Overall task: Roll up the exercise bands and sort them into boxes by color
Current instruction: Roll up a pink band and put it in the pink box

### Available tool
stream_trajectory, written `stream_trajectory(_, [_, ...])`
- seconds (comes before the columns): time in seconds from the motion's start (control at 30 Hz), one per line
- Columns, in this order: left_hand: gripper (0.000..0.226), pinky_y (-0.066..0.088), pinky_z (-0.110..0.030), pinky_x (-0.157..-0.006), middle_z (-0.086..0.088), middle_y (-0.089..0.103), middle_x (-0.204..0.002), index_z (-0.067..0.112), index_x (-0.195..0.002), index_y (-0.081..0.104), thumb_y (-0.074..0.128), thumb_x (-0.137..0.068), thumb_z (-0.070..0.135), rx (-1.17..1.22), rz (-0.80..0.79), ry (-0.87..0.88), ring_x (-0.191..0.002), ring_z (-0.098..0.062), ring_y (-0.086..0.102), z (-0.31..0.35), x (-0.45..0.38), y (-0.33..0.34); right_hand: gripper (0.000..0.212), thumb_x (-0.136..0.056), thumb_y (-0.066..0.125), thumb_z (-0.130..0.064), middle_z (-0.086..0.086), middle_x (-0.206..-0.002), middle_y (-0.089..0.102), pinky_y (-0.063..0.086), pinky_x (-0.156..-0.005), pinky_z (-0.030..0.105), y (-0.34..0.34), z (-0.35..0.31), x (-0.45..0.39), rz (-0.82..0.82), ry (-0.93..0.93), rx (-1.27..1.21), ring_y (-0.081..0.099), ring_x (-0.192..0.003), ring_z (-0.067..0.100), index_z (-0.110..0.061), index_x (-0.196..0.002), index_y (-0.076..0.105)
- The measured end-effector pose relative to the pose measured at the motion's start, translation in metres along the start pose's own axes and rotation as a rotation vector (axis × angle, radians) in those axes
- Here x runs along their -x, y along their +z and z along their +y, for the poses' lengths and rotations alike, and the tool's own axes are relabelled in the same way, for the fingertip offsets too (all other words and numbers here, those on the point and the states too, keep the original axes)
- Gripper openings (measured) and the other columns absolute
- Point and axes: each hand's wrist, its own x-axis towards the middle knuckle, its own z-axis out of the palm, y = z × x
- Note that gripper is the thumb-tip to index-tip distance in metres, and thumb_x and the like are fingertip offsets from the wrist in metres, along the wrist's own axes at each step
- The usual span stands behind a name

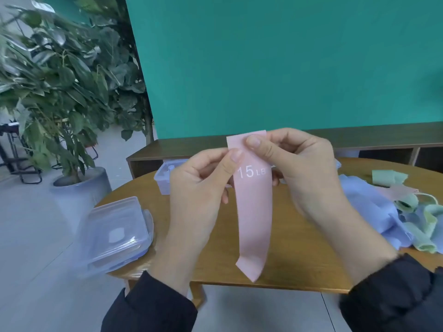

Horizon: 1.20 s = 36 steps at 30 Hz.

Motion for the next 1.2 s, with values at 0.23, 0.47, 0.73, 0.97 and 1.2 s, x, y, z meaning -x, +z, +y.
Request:
stream_trajectory(0.23, [0.027,0.046,-0.025,-0.047,0.000,0.076,-0.082,0.014,-0.103,0.076,0.066,-0.089,0.034,0.025,0.012,0.072,-0.063,-0.015,0.064,0.024,0.007,0.000,0.017,-0.075,0.082,-0.027,0.012,-0.070,0.070,0.039,-0.040,0.021,0.007,-0.024,0.000,-0.043,-0.048,0.027,0.055,-0.053,0.019,-0.012,-0.074,0.073])
stream_trajectory(0.47, [0.019,0.051,-0.019,-0.051,0.007,0.077,-0.088,0.026,-0.103,0.074,0.066,-0.090,0.036,-0.115,-0.029,-0.131,-0.072,-0.014,0.071,-0.035,0.002,-0.011,0.021,-0.084,0.076,-0.028,0.010,-0.080,0.075,0.049,-0.043,0.028,-0.005,0.030,-0.010,-0.126,0.100,0.191,0.067,-0.065,0.025,-0.009,-0.092,0.076])
stream_trajectory(0.73, [0.012,0.046,-0.023,-0.048,0.005,0.077,-0.084,0.020,-0.098,0.077,0.065,-0.098,0.023,-0.268,-0.067,-0.384,-0.066,-0.008,0.069,-0.136,-0.008,-0.027,0.017,-0.085,0.079,-0.023,0.010,-0.089,0.077,0.053,-0.048,0.027,-0.027,0.143,-0.035,-0.239,0.354,0.391,0.069,-0.076,0.026,-0.009,-0.094,0.078])
stream_trajectory(0.97, [0.010,0.050,-0.027,-0.052,0.005,0.077,-0.085,0.022,-0.100,0.074,0.064,-0.099,0.024,-0.271,-0.077,-0.524,-0.073,-0.014,0.073,-0.167,-0.018,-0.030,0.017,-0.082,0.082,-0.030,0.010,-0.077,0.069,0.036,-0.047,0.021,-0.044,0.191,-0.068,-0.261,0.479,0.450,0.047,-0.062,0.015,-0.017,-0.092,0.082])
stream_trajectory(1.2, [0.011,0.051,-0.026,-0.056,0.008,0.076,-0.095,0.024,-0.104,0.073,0.066,-0.097,0.029,-0.336,-0.139,-0.553,-0.078,-0.012,0.075,-0.181,-0.017,-0.033,0.021,-0.085,0.079,-0.024,-0.002,-0.059,0.062,0.037,-0.044,0.018,-0.060,0.218,-0.093,-0.240,0.591,0.361,0.050,-0.051,0.006,-0.009,-0.099,0.079])
